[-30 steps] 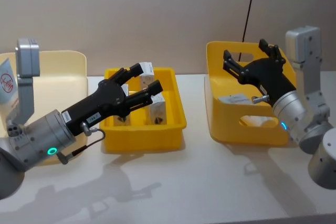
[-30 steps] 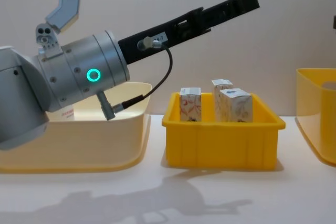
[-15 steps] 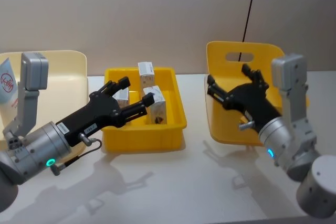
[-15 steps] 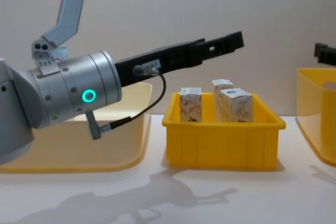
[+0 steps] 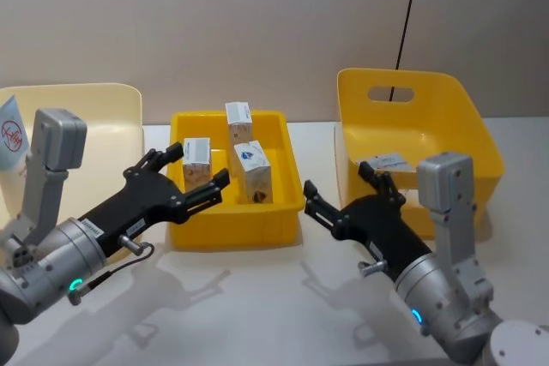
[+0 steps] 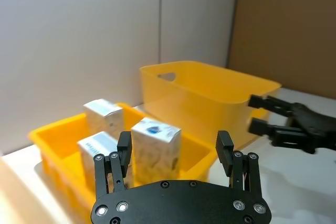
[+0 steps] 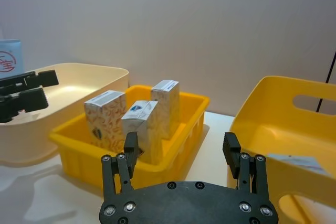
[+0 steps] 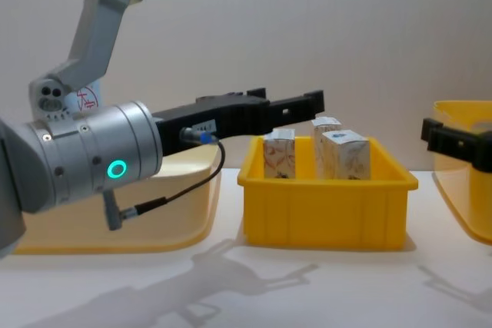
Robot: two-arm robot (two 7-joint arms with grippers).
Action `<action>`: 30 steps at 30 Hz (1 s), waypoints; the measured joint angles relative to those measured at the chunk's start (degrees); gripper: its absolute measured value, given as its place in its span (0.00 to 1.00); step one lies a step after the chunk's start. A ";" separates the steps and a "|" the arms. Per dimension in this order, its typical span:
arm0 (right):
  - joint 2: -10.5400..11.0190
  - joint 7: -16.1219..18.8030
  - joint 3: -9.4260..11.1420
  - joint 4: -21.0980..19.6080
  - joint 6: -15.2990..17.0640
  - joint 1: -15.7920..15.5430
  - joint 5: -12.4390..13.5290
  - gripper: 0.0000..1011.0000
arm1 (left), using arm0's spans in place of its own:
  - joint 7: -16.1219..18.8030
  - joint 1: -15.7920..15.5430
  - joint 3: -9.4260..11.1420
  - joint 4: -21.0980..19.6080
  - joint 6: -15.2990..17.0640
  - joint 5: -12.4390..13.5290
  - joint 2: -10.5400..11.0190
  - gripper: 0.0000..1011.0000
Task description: Bimanual collaborative sorting of washing and personal care products
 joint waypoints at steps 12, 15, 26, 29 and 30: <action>-0.13 0.05 -0.27 -0.31 -0.16 -0.68 0.19 0.99 | 9.05 3.25 0.06 -3.81 -0.12 5.72 1.78 0.99; -0.13 0.07 -0.27 -0.31 -0.16 -0.69 0.19 0.99 | 11.32 4.08 0.08 -4.80 -0.17 7.22 2.24 0.99; 0.25 0.91 -0.67 -0.08 0.22 0.09 -0.78 0.99 | 19.76 7.12 0.14 -8.39 -0.30 12.59 3.91 0.99; 0.37 1.15 -0.86 0.21 0.54 0.61 -1.25 0.99 | 22.10 7.97 0.15 -9.39 -0.32 14.07 4.38 0.99; 0.40 1.23 -0.93 0.33 0.67 0.82 -1.41 0.99 | 22.67 8.18 0.15 -9.64 -0.33 14.43 4.50 0.99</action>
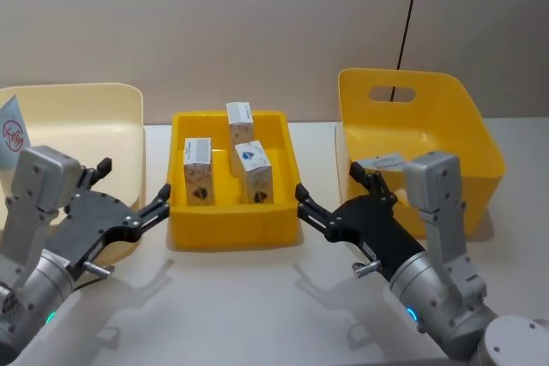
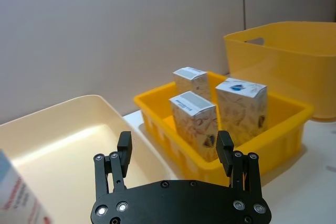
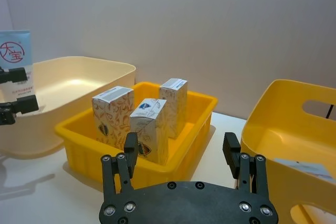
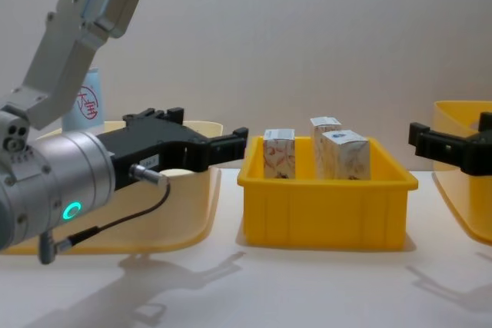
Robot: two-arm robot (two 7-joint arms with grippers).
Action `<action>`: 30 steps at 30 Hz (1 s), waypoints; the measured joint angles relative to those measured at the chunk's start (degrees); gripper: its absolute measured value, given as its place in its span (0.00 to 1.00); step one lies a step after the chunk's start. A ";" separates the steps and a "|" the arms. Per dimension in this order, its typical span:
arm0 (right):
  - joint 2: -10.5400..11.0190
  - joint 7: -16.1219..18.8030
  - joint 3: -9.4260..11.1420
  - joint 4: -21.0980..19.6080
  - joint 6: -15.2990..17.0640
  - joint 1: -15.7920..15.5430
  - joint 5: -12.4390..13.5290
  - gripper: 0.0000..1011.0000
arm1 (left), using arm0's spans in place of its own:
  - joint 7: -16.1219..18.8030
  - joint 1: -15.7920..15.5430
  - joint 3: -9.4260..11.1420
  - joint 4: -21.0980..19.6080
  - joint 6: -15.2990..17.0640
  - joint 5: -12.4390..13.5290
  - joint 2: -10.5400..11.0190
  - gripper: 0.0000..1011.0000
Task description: Bimanual collaborative sorting of washing and personal care products
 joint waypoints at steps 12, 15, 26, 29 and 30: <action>-0.15 0.89 -1.56 2.88 2.79 4.22 -2.54 0.99 | 6.61 2.36 0.04 -2.75 -0.08 4.24 1.28 0.99; -0.25 1.50 -2.03 3.81 3.41 5.38 -3.01 0.99 | 6.97 2.49 0.04 -2.89 -0.08 4.46 1.35 0.99; -1.24 4.95 -4.16 8.75 5.02 10.66 -4.04 0.99 | 7.06 2.51 0.01 -2.93 -0.08 4.53 1.35 0.99; -1.72 5.41 -4.57 9.97 5.34 11.86 -4.32 0.99 | 7.06 2.50 0.01 -2.93 -0.08 4.53 1.34 0.99; -1.86 5.49 -4.66 10.27 5.48 12.12 -4.43 0.99 | 7.06 2.50 0.01 -2.93 -0.08 4.53 1.34 0.99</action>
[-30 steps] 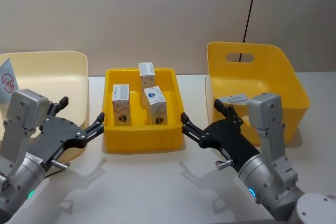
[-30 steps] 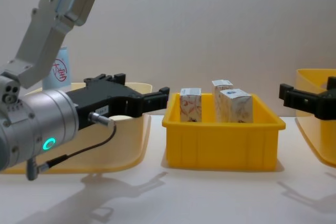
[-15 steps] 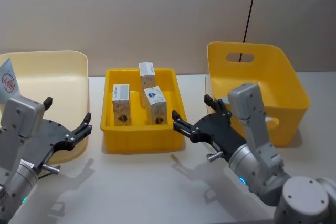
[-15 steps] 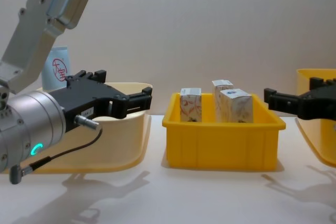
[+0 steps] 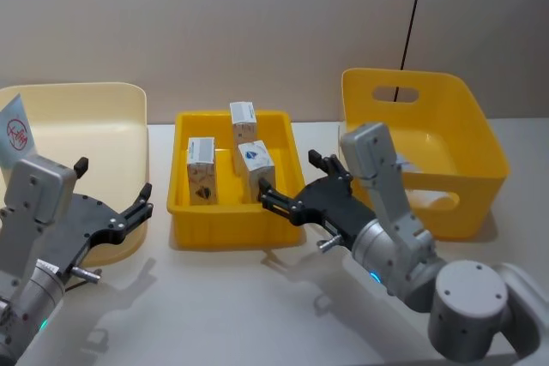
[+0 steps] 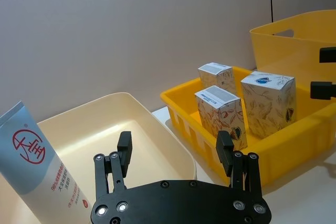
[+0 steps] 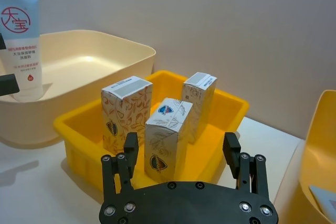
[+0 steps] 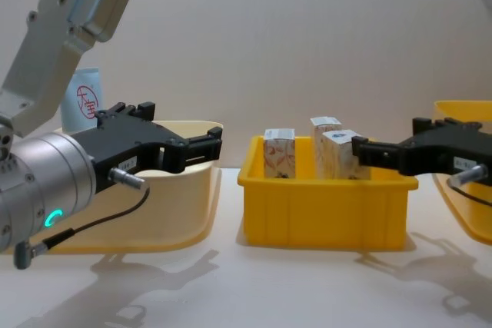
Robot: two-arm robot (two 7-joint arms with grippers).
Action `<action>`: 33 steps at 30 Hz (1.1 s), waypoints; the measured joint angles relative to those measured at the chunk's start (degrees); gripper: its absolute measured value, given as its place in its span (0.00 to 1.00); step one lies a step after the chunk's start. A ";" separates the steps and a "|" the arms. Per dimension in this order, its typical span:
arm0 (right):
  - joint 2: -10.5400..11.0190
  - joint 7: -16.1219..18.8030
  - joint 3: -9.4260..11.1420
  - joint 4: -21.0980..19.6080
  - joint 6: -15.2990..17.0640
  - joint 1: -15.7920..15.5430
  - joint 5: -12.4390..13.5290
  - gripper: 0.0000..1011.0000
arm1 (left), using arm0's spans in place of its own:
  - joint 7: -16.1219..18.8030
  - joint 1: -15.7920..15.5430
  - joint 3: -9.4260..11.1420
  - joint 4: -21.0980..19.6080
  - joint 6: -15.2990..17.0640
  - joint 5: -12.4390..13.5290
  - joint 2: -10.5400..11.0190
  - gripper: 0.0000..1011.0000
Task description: Bimanual collaborative sorting of washing and personal care products
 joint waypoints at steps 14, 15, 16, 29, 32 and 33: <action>-3.03 -1.41 -1.86 4.77 1.14 3.99 -3.00 0.99 | -0.01 -0.01 0.00 0.02 0.03 0.00 0.00 0.99; -3.18 -1.45 -1.95 5.03 1.16 4.18 -3.15 0.99 | 0.00 -0.01 0.00 0.03 0.04 -0.01 0.00 0.99; -3.33 -1.48 -2.05 5.29 1.18 4.38 -3.29 0.99 | -0.01 -0.01 0.00 0.03 0.04 -0.01 0.00 0.99; -5.73 -1.99 -3.16 9.43 1.99 7.06 -5.05 0.99 | -0.01 -0.01 0.00 0.05 0.04 -0.01 0.00 0.99; -6.28 -2.49 -3.17 10.13 2.28 7.41 -5.41 0.99 | -0.01 -0.01 0.00 0.05 0.04 -0.01 0.00 0.99; -6.45 -2.63 -3.17 10.36 2.33 7.51 -5.50 0.99 | -0.01 -0.01 0.00 0.05 0.04 -0.01 0.00 0.99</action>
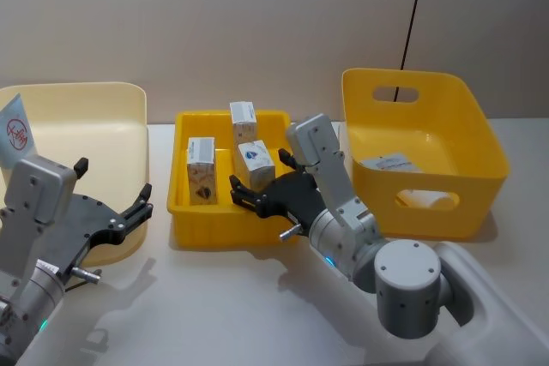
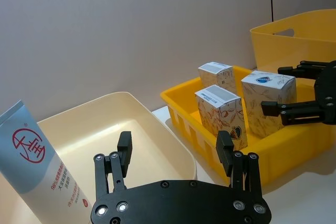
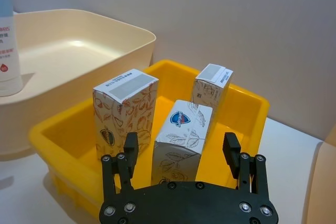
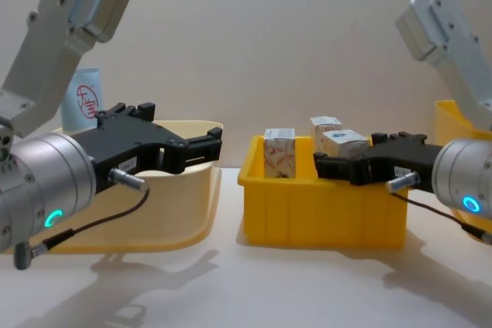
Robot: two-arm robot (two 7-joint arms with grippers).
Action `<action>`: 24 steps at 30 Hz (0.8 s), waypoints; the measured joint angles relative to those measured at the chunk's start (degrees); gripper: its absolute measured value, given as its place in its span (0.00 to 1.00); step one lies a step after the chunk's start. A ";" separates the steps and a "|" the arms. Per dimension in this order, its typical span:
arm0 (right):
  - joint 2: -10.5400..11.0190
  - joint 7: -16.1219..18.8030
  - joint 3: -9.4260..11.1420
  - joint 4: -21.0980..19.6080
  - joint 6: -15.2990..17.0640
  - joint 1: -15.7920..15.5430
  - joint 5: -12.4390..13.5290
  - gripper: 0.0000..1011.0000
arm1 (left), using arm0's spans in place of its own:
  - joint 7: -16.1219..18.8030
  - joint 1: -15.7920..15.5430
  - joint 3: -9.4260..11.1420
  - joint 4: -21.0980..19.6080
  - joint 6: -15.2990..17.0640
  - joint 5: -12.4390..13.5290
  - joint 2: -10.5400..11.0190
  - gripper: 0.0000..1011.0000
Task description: Bimanual collaborative sorting of washing and personal care products
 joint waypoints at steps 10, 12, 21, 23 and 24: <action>-1.39 -1.34 0.19 1.91 0.49 0.85 -0.89 0.92 | 0.00 0.00 0.00 -0.01 0.00 0.00 0.00 0.99; -1.50 -1.43 0.21 2.06 0.53 0.91 -0.94 0.86 | 0.00 0.00 0.00 -0.01 0.00 0.00 0.00 0.99; -1.98 -1.85 0.29 2.68 0.71 1.21 -1.28 0.59 | 0.00 0.00 0.00 -0.01 -0.01 0.00 0.00 0.99; -2.02 -1.88 0.30 2.74 0.72 1.23 -1.30 0.55 | 0.00 0.00 0.00 -0.01 -0.01 0.00 0.00 0.99; -2.06 -1.90 0.31 2.78 0.73 1.24 -1.31 0.53 | 0.00 0.00 0.00 -0.01 -0.01 0.00 0.00 0.99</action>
